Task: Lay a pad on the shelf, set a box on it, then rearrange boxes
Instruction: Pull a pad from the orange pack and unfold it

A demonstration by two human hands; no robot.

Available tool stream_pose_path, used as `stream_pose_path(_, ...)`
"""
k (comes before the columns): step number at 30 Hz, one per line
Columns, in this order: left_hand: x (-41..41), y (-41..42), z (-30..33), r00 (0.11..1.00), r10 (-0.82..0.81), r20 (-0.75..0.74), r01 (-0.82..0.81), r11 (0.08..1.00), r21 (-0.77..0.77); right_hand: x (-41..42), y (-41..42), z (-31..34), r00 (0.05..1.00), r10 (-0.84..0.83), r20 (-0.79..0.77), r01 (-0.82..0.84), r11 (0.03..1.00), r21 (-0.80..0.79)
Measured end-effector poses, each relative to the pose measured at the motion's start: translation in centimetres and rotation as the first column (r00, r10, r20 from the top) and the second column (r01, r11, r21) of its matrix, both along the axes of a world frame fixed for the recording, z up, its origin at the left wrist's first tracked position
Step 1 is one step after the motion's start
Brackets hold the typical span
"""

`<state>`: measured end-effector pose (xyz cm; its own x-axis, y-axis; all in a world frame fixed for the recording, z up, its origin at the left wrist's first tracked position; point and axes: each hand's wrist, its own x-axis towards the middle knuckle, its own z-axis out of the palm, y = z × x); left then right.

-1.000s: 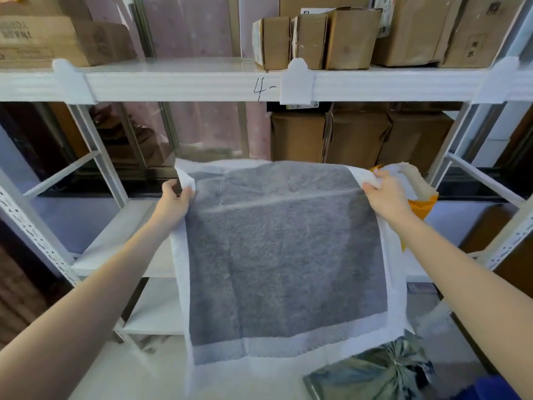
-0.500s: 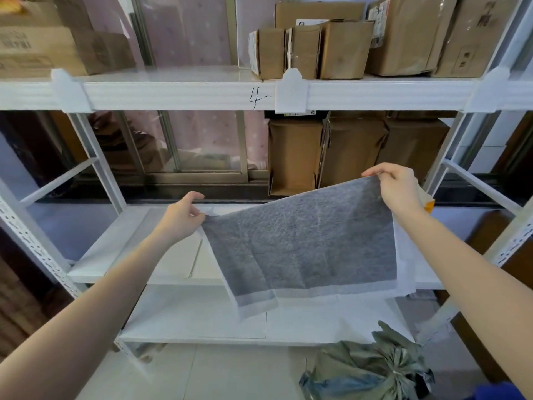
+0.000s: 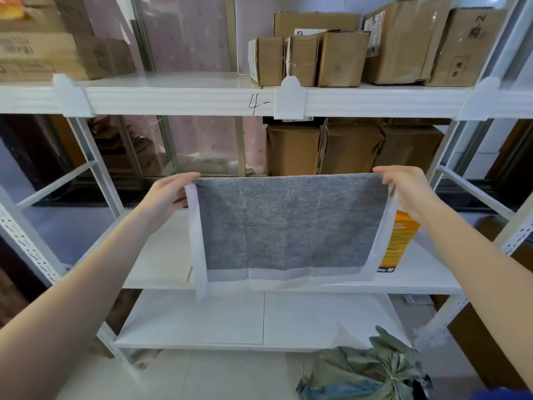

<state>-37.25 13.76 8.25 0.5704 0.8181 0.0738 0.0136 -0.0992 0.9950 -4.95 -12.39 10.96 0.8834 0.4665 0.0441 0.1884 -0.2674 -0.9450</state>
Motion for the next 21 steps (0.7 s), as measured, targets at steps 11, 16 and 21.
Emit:
stream_pose_path(11, -0.4, 2.5, -0.5, 0.905, 0.323, -0.276, -0.093, 0.785, 0.612, -0.9, -0.4, 0.3, 0.896, -0.011, 0.444, 0.126, 0.965, -0.23)
stream_pose_path(16, -0.1, 2.1, -0.3, 0.858, 0.379, -0.346, -0.062, 0.746, 0.663, -2.5, 0.4, 1.8, 0.843, 0.067, 0.533, 0.02, 0.988, -0.155)
stream_pose_path(21, 0.2, -0.1, -1.5, 0.861, 0.284, -0.421, 0.011, 0.818, 0.575, -4.7, 1.5, 3.8, 0.851, 0.086, 0.518, -0.084, 0.996, -0.028)
